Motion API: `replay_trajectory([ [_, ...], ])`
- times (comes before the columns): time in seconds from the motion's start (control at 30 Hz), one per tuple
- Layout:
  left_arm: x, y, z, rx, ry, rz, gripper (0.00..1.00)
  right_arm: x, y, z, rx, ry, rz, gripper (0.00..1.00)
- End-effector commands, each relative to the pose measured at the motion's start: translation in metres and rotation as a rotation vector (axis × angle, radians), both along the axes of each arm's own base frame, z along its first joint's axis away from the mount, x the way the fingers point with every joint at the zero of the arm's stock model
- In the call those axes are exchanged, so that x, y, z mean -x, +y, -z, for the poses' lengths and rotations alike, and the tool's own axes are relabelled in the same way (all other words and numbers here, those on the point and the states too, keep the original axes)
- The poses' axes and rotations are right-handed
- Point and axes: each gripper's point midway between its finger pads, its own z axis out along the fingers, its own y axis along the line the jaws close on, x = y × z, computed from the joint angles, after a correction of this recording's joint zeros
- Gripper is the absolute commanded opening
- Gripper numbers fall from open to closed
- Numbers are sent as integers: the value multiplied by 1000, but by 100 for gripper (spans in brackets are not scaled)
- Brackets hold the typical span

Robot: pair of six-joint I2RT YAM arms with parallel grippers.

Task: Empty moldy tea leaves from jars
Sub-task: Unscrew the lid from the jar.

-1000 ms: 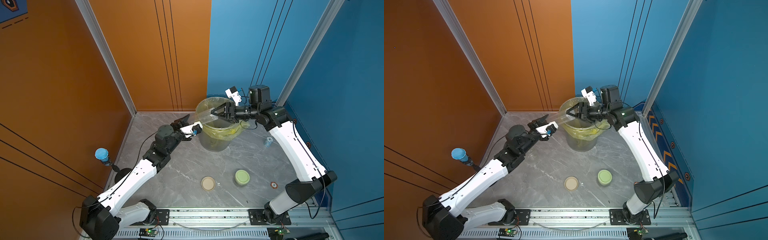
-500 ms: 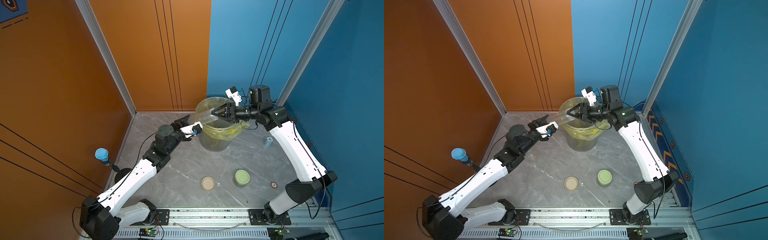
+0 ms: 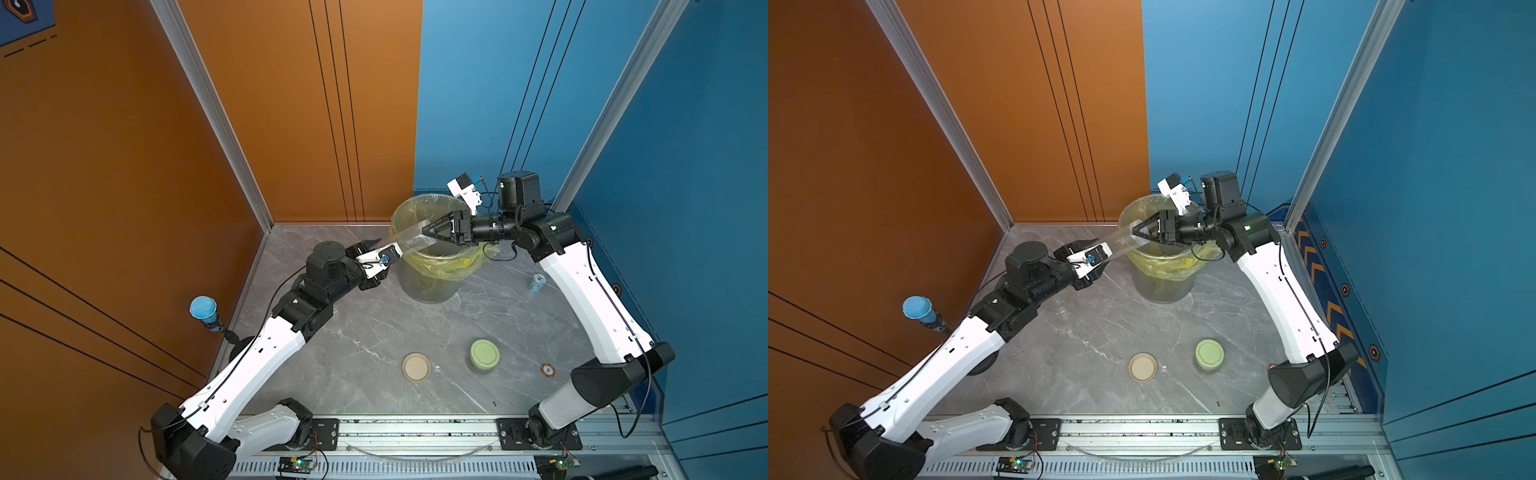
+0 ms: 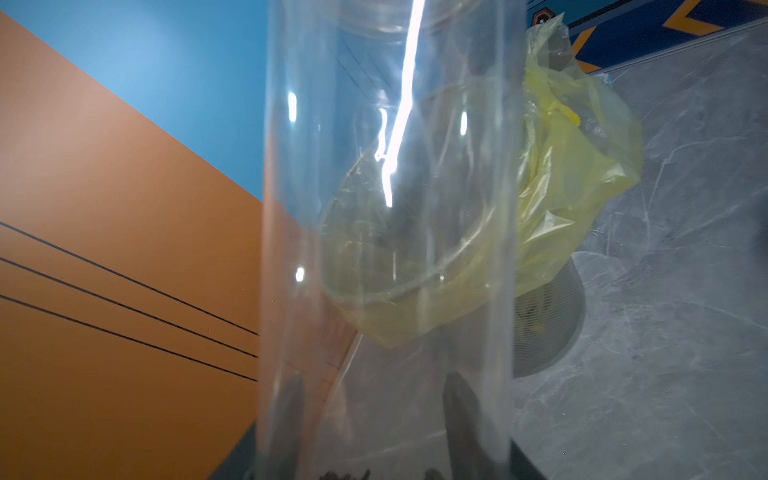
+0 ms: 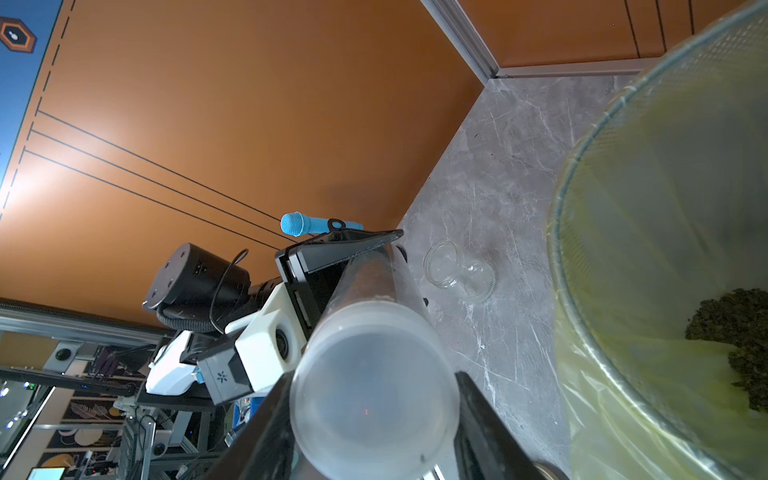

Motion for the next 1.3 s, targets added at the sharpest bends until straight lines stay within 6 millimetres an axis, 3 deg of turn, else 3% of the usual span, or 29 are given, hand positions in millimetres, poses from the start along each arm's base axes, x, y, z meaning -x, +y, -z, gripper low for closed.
replay_trajectory([
  [0.0,29,-10,-45,175,24,134,35,18,0,9,43,-86,-97,38],
  [0.17,42,-11,-57,260,105,225,35,41,-6,15,101,-234,-207,38],
  [0.33,54,-12,-67,335,180,306,35,58,-11,19,134,-379,-289,31],
  [0.5,60,-10,-75,370,210,341,35,65,-12,14,134,-445,-317,45],
  [0.6,58,-7,-75,362,192,320,35,62,-13,7,136,-448,-295,70],
  [0.63,57,-5,-75,357,183,307,35,60,-14,5,141,-450,-278,83],
  [0.73,49,-1,-69,324,142,248,35,52,-19,-1,170,-451,-207,100],
  [0.9,37,4,-57,257,77,174,35,39,-37,-21,104,-373,-47,100],
  [1.03,26,8,-53,212,-34,86,35,19,-52,-35,-58,-126,94,100],
  [1.27,4,10,-51,85,-238,-67,35,-1,-57,-24,-154,89,219,100],
])
